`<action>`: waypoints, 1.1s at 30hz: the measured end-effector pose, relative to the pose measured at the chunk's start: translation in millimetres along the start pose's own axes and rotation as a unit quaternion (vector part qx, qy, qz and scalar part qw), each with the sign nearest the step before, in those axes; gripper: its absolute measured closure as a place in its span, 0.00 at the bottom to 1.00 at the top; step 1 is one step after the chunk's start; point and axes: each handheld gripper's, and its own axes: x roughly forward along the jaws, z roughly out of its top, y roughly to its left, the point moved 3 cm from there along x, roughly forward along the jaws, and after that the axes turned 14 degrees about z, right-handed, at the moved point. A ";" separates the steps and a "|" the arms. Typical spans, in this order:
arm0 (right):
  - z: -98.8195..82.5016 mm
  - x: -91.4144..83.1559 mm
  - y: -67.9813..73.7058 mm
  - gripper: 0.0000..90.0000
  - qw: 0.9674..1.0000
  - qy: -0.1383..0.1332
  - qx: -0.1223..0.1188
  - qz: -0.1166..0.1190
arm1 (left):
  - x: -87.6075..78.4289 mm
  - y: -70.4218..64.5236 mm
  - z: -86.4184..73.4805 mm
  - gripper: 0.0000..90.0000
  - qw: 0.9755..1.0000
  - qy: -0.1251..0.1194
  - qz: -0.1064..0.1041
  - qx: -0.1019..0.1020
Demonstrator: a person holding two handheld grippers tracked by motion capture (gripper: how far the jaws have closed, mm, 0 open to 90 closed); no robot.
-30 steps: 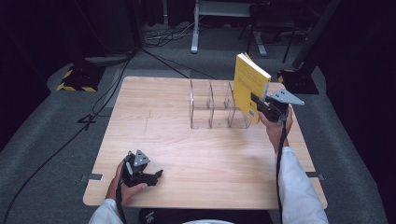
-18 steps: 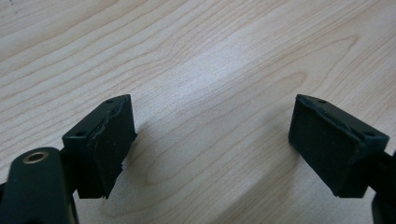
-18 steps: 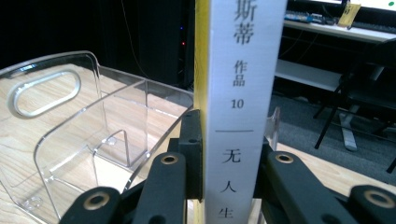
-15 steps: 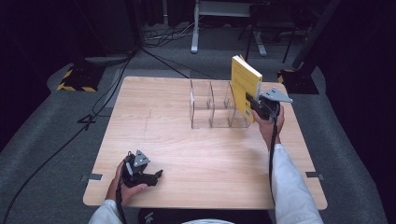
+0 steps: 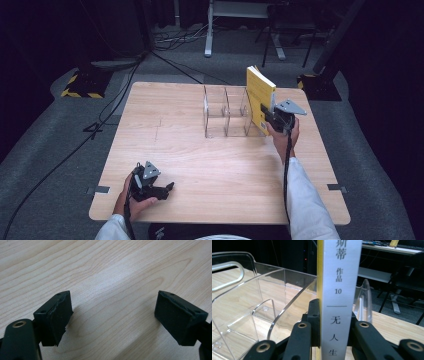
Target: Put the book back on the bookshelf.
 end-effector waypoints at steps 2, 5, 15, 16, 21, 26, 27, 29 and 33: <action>-1.8 -0.3 -0.1 0.85 1.000 -0.003 0.004 0.004 | 0.0 0.0 0.0 0.17 1.000 0.000 0.000 0.000; -3.9 -1.1 0.1 0.85 1.000 -0.007 0.008 0.004 | 0.0 0.0 -0.1 0.17 1.000 -0.001 0.000 0.001; -12.5 -5.0 -0.3 0.84 1.000 -0.012 0.012 0.012 | -0.1 -0.7 -0.4 0.17 1.000 0.000 -0.002 -0.004; -13.4 -5.2 0.1 0.85 1.000 -0.011 0.012 0.011 | -0.1 0.1 -0.2 0.17 1.000 -0.001 -0.001 0.002; -13.8 -6.1 2.3 0.85 1.000 -0.011 0.003 -0.001 | -0.7 -0.5 -0.6 0.18 1.000 -0.003 -0.002 0.004; -10.8 -4.8 0.8 0.85 1.000 -0.021 0.002 -0.010 | -1.0 -1.4 -0.8 0.18 1.000 -0.003 -0.007 0.005; -10.3 -4.8 0.6 0.85 1.000 -0.026 0.004 -0.013 | -1.2 -0.8 -0.7 0.18 1.000 -0.004 -0.006 0.010; -6.9 -4.5 -0.5 0.85 0.999 -0.042 0.014 -0.010 | -1.6 -1.7 -1.1 0.18 1.000 -0.003 -0.011 0.009; -5.2 0.3 0.6 0.85 0.999 -0.038 0.012 -0.010 | -1.7 -1.6 -1.3 0.18 1.000 -0.005 -0.010 0.013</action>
